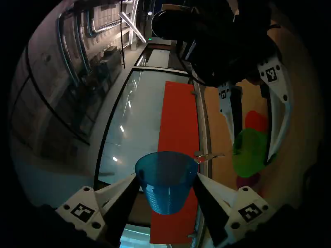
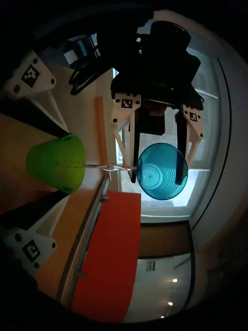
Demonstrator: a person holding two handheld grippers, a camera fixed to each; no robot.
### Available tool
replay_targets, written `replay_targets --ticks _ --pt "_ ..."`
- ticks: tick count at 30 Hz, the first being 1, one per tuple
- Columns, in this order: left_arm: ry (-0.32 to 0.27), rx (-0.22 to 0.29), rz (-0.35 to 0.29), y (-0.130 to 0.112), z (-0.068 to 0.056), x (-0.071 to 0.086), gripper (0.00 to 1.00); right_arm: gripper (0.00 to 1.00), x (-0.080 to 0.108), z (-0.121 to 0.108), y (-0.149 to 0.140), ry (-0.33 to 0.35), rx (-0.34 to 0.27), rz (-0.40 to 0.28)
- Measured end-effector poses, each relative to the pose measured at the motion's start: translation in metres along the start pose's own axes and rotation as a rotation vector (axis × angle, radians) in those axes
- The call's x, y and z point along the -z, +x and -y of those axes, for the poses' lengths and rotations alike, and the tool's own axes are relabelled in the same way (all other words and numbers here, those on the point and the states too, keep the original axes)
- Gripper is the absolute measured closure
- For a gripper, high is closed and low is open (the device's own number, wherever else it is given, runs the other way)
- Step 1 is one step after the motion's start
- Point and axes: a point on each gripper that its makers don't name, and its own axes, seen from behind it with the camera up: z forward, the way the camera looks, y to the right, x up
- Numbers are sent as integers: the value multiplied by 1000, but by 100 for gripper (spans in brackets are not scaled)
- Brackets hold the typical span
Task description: Pour water
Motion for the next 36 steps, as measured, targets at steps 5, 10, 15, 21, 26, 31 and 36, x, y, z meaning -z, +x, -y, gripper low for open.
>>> replay_targets --ticks 5,10,15,21,26,31,36 --pt "8 -29 -1 1 3 -1 16 8 1 0 1 -1 0 -1" --pt "15 -49 -1 1 2 -2 16 8 1 1 2 -2 5 -1" --pt "21 -67 -5 5 -2 -1 16 9 2 1 2 -2 6 -1" --pt "29 -109 -7 7 0 0 16 8 2 1 3 -4 5 -4" --pt "36 -135 -3 7 0 0 16 9 2 0 2 -5 5 -6" --pt "39 -149 -2 6 0 -1 16 8 3 -1 2 -7 3 -6" --pt "40 -161 -1 5 -2 0 16 9 3 -1 2 -6 2 -7"
